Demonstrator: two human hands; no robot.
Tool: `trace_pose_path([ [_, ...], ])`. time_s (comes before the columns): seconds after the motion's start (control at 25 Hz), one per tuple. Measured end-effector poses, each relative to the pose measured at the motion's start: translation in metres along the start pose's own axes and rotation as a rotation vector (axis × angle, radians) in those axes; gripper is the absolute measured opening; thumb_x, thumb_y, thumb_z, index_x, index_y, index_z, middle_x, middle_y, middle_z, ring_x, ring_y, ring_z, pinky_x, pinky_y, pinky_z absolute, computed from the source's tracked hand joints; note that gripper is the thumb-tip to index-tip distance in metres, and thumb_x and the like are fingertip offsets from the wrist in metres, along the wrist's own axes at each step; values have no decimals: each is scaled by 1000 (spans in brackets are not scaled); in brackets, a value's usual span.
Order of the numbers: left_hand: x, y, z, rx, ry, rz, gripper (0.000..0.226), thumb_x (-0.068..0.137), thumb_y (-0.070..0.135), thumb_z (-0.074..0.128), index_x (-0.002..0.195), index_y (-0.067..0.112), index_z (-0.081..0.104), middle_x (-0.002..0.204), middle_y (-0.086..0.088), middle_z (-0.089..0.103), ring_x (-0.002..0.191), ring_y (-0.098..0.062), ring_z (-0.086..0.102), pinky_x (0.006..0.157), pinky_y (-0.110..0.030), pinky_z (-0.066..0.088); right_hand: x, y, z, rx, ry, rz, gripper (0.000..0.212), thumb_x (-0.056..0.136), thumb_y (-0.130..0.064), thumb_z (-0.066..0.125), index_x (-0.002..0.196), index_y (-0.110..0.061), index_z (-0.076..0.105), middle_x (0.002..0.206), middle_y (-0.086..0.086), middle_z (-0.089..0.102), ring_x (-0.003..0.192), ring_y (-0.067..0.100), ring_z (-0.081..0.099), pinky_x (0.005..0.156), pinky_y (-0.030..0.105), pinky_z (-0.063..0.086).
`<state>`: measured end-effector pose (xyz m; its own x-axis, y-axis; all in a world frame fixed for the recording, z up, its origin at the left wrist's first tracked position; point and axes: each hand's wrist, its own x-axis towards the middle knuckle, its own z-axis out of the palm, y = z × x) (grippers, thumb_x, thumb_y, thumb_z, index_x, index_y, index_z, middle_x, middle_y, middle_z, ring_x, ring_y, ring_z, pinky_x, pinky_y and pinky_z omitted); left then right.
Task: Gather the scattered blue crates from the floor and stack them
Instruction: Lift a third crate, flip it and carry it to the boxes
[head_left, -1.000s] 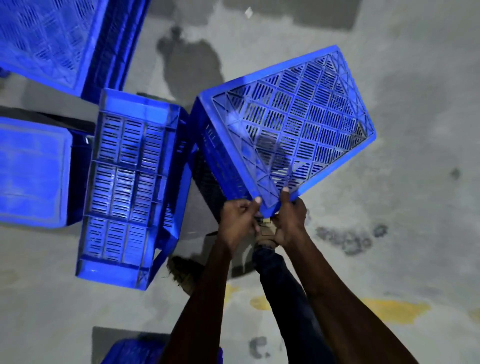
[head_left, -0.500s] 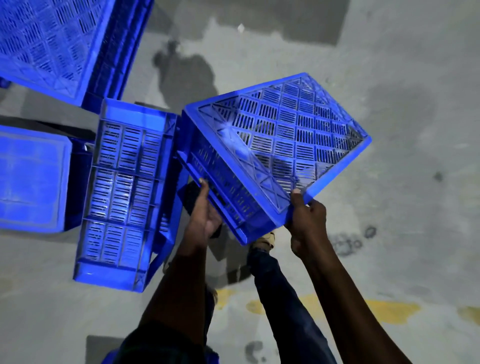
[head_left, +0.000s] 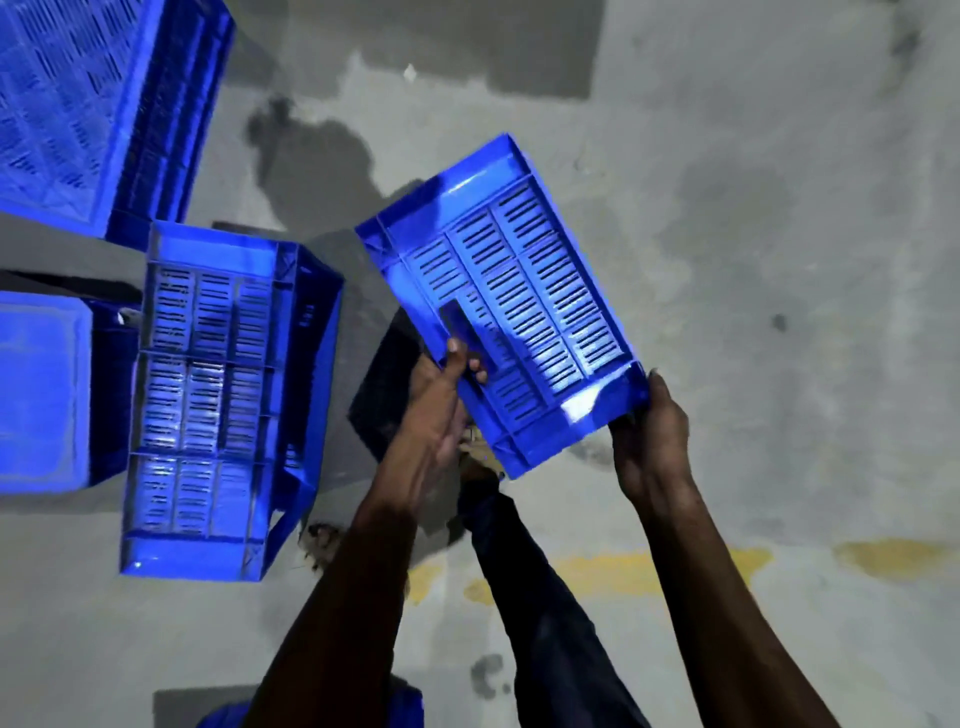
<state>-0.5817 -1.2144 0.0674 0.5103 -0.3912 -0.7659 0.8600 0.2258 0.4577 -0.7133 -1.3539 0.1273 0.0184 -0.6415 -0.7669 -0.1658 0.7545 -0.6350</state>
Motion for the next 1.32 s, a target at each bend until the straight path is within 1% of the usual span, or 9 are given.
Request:
trace_pose_path([
  [0.28,-28,5,24,-171,149,-17,23,107,15,36,87,13,46,67,1,61,62,-11,64,64,-28,58,-23,-6,50,-608,-140,-308,49,92,-38,56,131,-10,51,128,9,61,115,21,59,102,40,46],
  [0.48,-78,34,40,-357,105,-46,52,104,49,30,100,13,67,94,-9,76,87,-20,72,83,-37,56,-79,-17,67,-991,-372,-733,62,89,-9,57,147,-3,38,152,15,41,144,27,32,120,36,24],
  [0.64,-133,59,57,-462,161,-27,70,93,74,25,104,14,62,89,-7,71,84,-19,68,86,-34,52,-119,-36,59,-1296,-829,-1035,60,80,-6,67,138,-9,51,139,11,54,129,28,51,106,41,45],
  [0.72,-164,69,54,-509,165,14,67,87,76,35,103,18,63,92,-6,67,87,-20,62,94,-39,45,-138,-54,61,-1426,-841,-1112,58,78,-13,60,135,-12,53,134,11,56,121,34,56,94,46,51],
  [0.92,-252,89,26,-553,217,45,46,94,57,42,85,20,66,80,-4,68,73,-20,60,78,-35,49,-208,-71,54,-1489,-1023,-1230,64,65,-11,57,129,-12,59,105,13,63,94,39,58,78,47,50],
  [1.04,-296,96,-12,-474,238,66,46,88,55,49,103,14,65,96,-13,62,86,-26,60,84,-43,52,-263,-70,41,-1414,-1086,-1354,63,61,-5,65,123,-9,61,102,13,62,89,37,56,78,45,46],
  [1.12,-327,106,-39,-249,324,155,45,91,51,51,94,9,65,88,-13,64,80,-24,64,71,-41,58,-297,-72,42,-1374,-1087,-1450,58,59,-3,65,117,-6,62,99,15,64,85,37,57,78,43,47],
  [1.24,-383,122,-80,375,687,489,30,90,36,68,78,9,63,68,-7,68,60,-17,65,65,-42,55,-341,-74,31,-1368,-1028,-1533,56,58,-1,64,113,-4,66,98,13,67,87,32,54,79,37,42],
  [1.32,-424,138,-102,506,935,674,31,76,32,79,83,13,56,76,-3,62,70,-22,59,72,-46,52,-371,-76,18,-1324,-1032,-1578,56,59,-2,64,115,-5,66,101,10,68,93,27,51,83,34,38],
])
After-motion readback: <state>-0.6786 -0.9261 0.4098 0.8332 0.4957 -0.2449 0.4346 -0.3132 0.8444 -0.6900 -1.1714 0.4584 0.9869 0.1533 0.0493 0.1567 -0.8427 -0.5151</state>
